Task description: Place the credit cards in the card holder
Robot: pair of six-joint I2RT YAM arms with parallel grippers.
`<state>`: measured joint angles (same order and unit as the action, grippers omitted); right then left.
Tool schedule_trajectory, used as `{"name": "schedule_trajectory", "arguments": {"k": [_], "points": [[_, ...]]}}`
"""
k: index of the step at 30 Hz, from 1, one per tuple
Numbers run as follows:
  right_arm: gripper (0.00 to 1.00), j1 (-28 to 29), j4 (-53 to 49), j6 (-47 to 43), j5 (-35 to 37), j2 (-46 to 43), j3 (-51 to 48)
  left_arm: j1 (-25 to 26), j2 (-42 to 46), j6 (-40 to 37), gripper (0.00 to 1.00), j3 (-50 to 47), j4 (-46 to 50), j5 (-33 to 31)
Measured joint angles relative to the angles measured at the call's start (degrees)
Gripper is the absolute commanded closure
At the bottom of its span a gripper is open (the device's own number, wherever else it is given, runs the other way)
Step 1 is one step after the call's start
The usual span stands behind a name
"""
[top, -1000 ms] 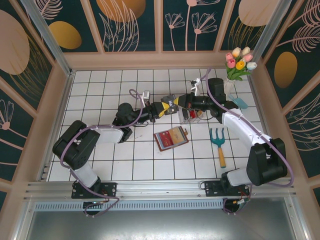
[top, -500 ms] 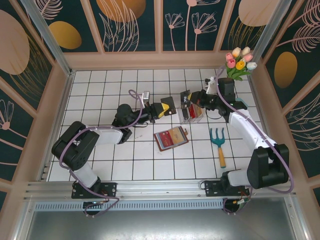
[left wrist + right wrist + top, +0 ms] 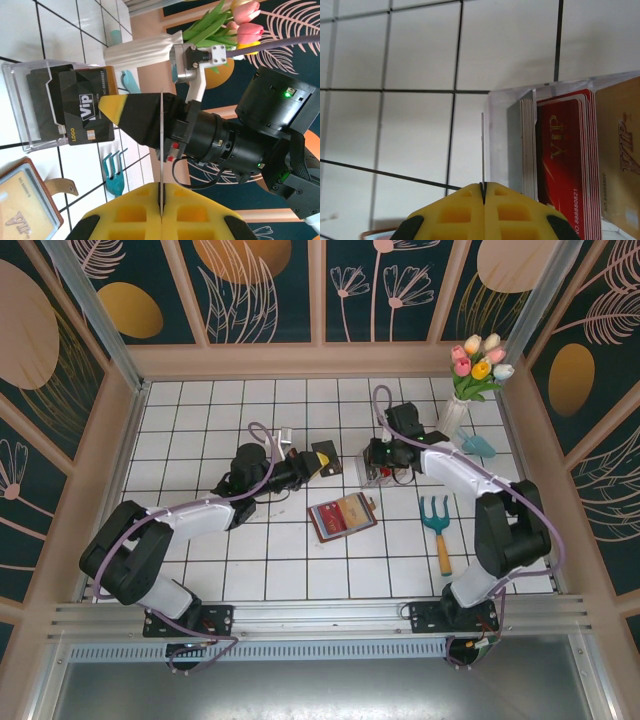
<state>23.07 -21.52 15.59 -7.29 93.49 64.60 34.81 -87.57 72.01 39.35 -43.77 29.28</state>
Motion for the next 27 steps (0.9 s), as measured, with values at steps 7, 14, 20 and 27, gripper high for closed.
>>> {"name": "schedule_trajectory", "arguments": {"k": [7,14,20,27], "points": [[1.0,1.68,-1.07,-1.79,6.01,2.29,2.34,0.0,-0.02,-0.04,0.97,-0.35,0.79,0.02],[1.0,1.66,-1.55,-2.25,8.76,2.29,3.21,0.0,-0.46,-0.02,0.97,-0.37,0.74,0.2],[0.96,1.66,-2.56,-2.95,8.87,2.62,3.72,0.0,-1.22,0.0,0.97,-0.37,0.7,0.26],[0.71,1.68,-3.04,-3.15,9.27,6.32,4.17,0.0,-2.38,0.24,0.96,-0.37,-0.22,1.16]]}}
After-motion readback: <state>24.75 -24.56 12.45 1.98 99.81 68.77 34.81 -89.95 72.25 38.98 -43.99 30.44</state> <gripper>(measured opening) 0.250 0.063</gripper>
